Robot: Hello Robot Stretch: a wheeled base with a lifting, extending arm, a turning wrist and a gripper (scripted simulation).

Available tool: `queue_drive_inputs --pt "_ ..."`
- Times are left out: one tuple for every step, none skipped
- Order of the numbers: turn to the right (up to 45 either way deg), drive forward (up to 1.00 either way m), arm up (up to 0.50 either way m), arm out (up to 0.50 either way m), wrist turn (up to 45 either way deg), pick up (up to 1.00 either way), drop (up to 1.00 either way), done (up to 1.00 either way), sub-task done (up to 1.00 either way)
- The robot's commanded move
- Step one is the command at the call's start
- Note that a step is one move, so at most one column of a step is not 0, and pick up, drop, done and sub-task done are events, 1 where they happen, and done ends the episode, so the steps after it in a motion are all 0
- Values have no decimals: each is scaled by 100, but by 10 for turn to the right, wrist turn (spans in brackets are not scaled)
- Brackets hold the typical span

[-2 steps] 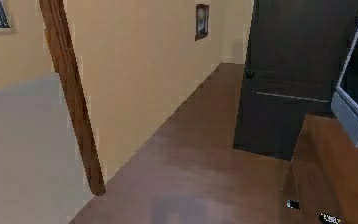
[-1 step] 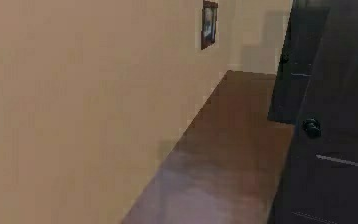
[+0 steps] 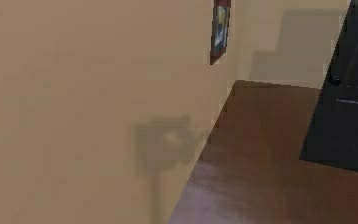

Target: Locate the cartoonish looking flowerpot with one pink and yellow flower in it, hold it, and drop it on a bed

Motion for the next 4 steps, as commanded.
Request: queue_drive_inputs --pt "210 0 0 0 0 0 0 0 0" --pt "0 60 0 0 0 0 0 0 0" --pt "450 0 0 0 0 0 0 0 0" --pt "0 25 0 0 0 0 0 0 0"
